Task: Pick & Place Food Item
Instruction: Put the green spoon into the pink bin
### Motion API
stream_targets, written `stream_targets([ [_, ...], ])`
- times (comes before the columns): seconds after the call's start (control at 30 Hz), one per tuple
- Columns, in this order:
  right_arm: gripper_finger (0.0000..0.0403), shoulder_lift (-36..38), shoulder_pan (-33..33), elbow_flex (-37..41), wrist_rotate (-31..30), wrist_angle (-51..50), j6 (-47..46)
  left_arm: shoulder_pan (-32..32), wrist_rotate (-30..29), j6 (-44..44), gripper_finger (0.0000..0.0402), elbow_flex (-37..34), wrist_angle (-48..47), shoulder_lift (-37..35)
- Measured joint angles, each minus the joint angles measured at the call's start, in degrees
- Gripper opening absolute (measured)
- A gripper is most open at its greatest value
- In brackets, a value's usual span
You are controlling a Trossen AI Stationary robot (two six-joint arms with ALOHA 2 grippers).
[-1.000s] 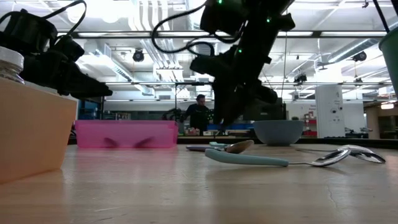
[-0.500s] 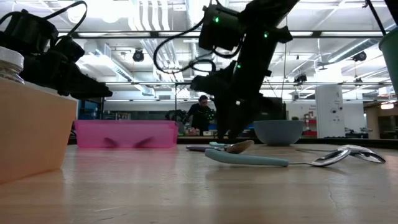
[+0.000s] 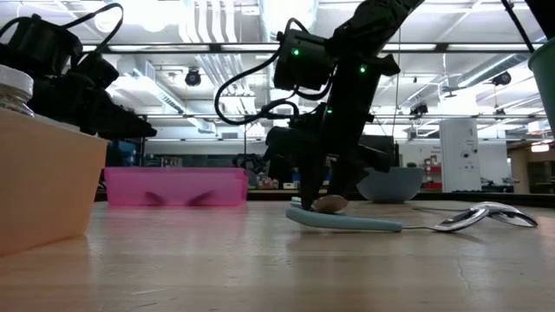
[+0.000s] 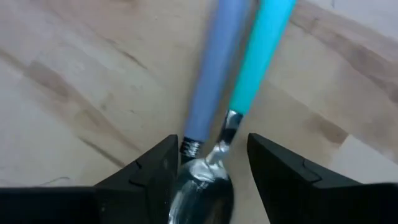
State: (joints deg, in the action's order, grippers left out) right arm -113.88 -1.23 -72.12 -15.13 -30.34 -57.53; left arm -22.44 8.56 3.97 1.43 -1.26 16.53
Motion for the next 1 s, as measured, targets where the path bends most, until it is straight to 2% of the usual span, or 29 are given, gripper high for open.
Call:
stream_targets([
  [0.67,0.0192,1.61,0.39,-0.01,-1.21,0.52,1.21,0.00,0.00,0.01,0.0243,0.00,0.00,0.11],
  [1.0,0.0192,1.31,0.96,0.74,-2.02,-2.40,-0.81,0.00,0.00,0.00,0.0243,0.00,0.00,0.13],
])
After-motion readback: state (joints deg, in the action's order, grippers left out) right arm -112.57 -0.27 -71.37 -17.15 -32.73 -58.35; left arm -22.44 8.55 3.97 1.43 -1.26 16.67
